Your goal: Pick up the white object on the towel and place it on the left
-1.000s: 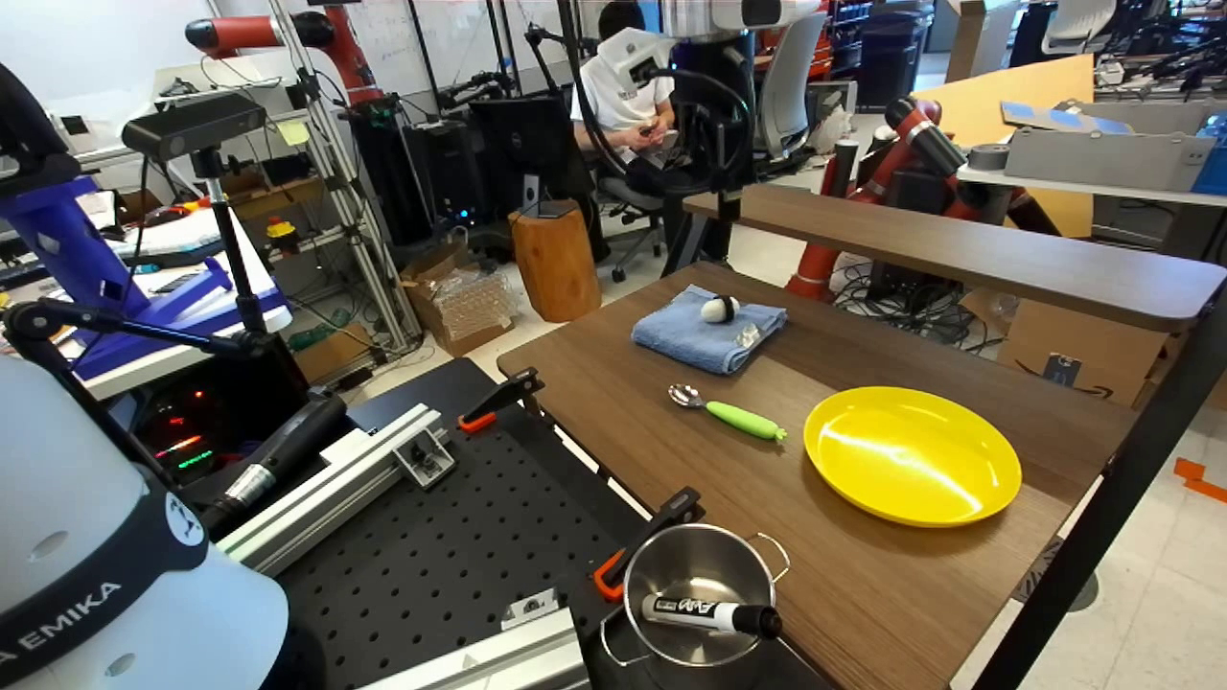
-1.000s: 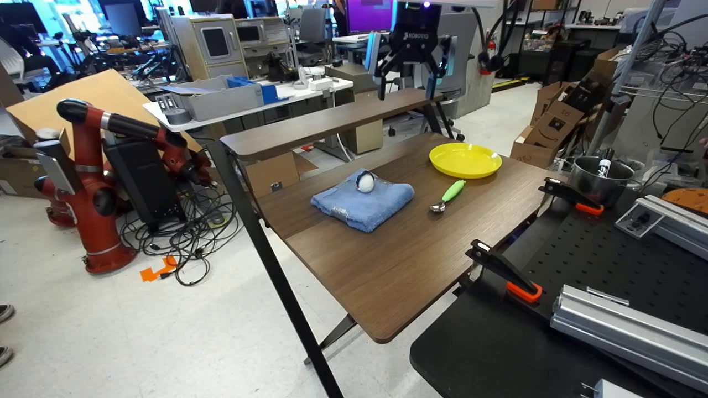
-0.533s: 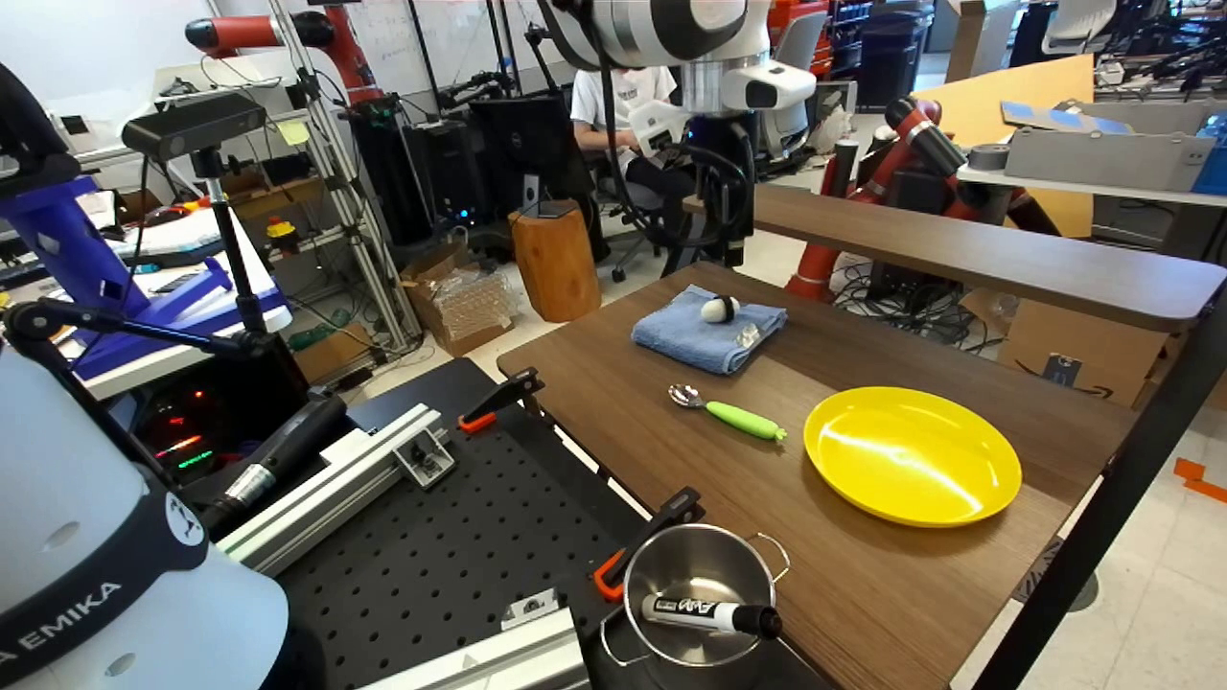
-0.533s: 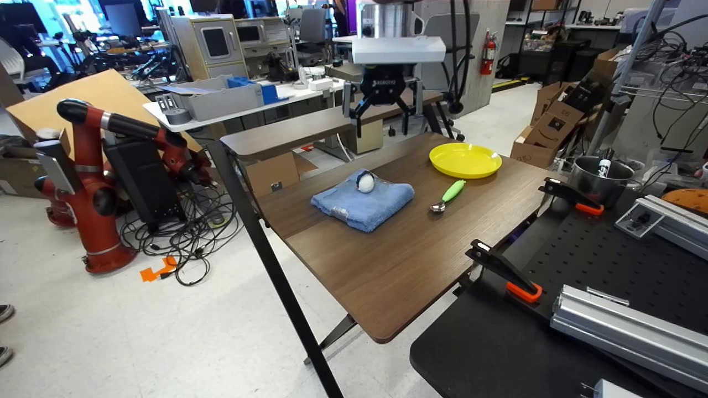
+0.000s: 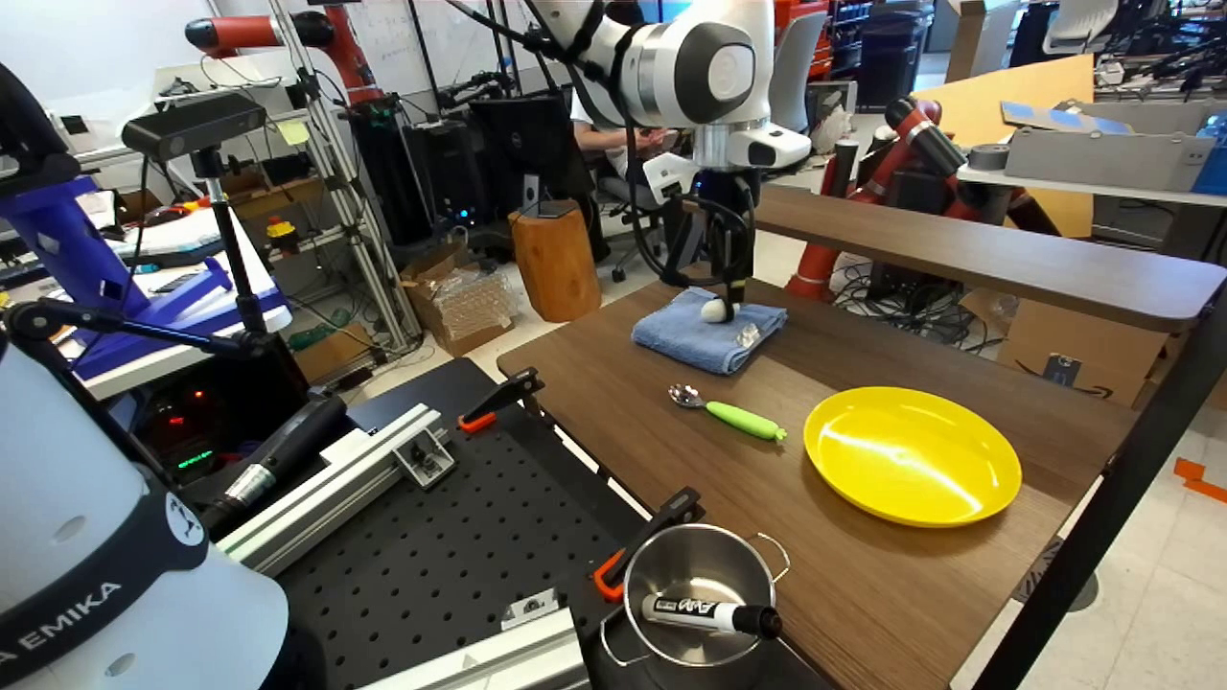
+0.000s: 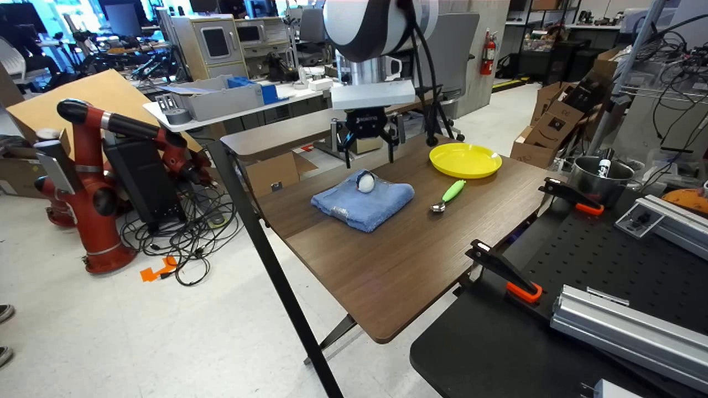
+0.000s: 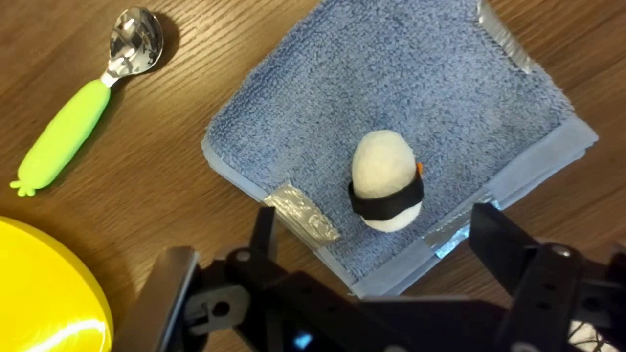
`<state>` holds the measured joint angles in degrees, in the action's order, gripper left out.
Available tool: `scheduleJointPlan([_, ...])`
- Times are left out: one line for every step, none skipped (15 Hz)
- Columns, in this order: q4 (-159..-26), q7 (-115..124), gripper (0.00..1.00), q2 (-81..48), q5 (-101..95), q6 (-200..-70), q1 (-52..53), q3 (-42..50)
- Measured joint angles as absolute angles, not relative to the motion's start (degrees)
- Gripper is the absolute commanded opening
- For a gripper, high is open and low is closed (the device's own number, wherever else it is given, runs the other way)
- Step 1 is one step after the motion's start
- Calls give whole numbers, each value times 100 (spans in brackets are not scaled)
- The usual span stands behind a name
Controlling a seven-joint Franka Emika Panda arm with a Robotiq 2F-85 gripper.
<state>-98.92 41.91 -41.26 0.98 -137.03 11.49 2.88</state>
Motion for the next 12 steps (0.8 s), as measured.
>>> scheduleJointPlan([-9775, 4204, 100, -4229, 98, -13630, 1172, 297])
scheduleJointPlan([-9673, 4221, 100, -4319, 98, -13567, 1196, 307])
scheduleJointPlan([-9570, 4234, 100, -4396, 98, -13483, 1219, 316])
scheduleJointPlan([-9478, 4244, 100, -4462, 98, -13403, 1241, 323])
scheduleJointPlan([-9389, 4254, 100, -4525, 98, -13334, 1255, 324])
scheduleJointPlan([-9304, 4261, 97, -4586, 98, -13252, 1264, 325])
scheduleJointPlan([-9223, 4263, 90, -4643, 98, -13178, 1270, 326])
scheduleJointPlan([-9150, 4264, 73, -4700, 98, -13125, 1272, 327])
scheduleJointPlan([-9080, 4267, 68, -4759, 98, -13077, 1273, 331])
scheduleJointPlan([-9003, 4268, 61, -4815, 98, -13009, 1273, 338])
scheduleJointPlan([-8930, 4271, 52, -4876, 98, -12959, 1274, 351])
scheduleJointPlan([-8859, 4273, 45, -4931, 96, -12925, 1276, 364])
